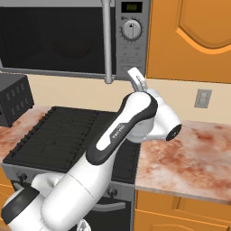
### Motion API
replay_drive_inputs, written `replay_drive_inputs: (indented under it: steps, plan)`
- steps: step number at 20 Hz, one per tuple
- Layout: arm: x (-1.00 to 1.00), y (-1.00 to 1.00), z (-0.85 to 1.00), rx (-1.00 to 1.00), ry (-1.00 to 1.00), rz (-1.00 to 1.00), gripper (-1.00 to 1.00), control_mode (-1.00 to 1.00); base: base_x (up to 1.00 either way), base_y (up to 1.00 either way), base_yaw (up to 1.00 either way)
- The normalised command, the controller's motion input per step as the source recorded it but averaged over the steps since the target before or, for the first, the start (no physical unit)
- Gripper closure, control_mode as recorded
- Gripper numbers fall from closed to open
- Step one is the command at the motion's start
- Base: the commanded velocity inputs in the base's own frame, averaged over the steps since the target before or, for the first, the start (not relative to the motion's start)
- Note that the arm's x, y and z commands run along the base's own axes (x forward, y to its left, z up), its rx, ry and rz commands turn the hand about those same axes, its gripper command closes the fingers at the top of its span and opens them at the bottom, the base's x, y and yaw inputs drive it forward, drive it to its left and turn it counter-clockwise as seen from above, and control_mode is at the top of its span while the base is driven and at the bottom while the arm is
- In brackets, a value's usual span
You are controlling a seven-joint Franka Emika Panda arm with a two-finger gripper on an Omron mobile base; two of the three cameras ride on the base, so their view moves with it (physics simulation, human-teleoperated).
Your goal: Remove the mango from the bowl and place it on the small plate. Then place the bowl with only the shrimp in the microwave, close the door, and press the start button to microwave the shrimp.
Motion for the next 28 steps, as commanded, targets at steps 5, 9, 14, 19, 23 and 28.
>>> replay_drive_inputs:
  steps: [5, 9, 14, 19, 23, 28]
  plan:
    - [0.35, 0.00, -0.14, 0.01, 0.18, -0.10, -1.00, -1.00, 0.00, 0.00, 0.00]
    - [0.44, 0.00, -0.26, 0.00, 0.19, -0.03, -1.00, -1.00, 0.00, 0.00, 0.00]
    - [0.46, -0.05, -0.04, 0.01, 0.16, -0.01, -1.00, -1.00, 0.00, 0.00, 0.00]
    - [0.40, -0.26, -0.14, 0.04, 0.11, -0.01, -1.00, -1.00, 0.00, 0.00, 0.00]
    - [0.33, -0.26, -0.23, 0.05, 0.07, -0.02, -1.00, -1.00, 0.00, 0.00, 0.00]
    - [0.47, -0.01, -0.27, 0.02, 0.09, -0.06, -1.00, -1.00, 0.00, 0.00, 0.00]
